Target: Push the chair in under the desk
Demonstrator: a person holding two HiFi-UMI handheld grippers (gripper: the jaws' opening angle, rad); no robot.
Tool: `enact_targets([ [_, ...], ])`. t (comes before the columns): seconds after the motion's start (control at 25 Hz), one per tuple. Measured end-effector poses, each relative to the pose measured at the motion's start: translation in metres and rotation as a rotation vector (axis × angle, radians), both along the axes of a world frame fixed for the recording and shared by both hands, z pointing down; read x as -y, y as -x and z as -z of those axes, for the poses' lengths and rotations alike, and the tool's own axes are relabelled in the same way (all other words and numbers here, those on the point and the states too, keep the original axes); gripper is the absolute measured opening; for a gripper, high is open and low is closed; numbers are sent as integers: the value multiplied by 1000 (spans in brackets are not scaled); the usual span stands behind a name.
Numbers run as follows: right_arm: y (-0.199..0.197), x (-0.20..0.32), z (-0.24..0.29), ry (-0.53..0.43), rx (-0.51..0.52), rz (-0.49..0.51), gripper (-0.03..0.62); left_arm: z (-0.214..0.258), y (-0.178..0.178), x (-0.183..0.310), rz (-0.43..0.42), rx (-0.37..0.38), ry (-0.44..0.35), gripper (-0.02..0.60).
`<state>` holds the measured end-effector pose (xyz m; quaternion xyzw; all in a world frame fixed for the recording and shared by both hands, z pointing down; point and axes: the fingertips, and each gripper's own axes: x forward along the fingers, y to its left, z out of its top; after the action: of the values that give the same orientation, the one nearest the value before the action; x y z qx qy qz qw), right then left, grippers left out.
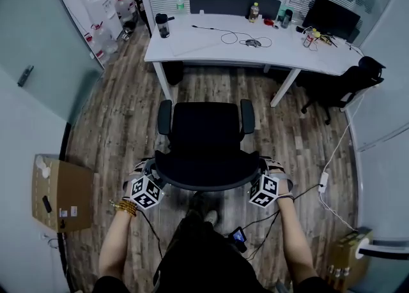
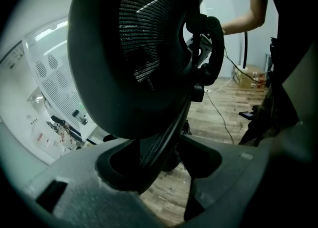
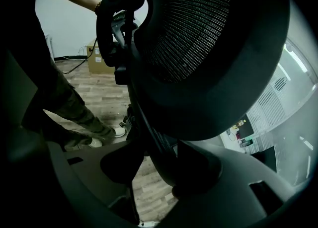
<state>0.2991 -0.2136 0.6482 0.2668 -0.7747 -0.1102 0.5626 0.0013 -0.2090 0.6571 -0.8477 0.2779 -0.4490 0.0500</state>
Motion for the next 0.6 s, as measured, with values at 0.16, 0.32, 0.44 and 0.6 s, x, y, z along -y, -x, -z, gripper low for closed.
enact_targets([
  [0.16,-9,20,-2,17,-18,4,210,0,-9,16,-8,-1,-20,255],
  [0.32,-22,34,-3,28,-33,15,209,0,-22,26,-15,1,-23,245],
  [0.44,-28,43,-2,18,-22,23,209,0,-28,36,-18,1,-23,245],
  [0.6,-28,52,-2,18,-24,22,207,0,-28,47,-20,8,-9,244],
])
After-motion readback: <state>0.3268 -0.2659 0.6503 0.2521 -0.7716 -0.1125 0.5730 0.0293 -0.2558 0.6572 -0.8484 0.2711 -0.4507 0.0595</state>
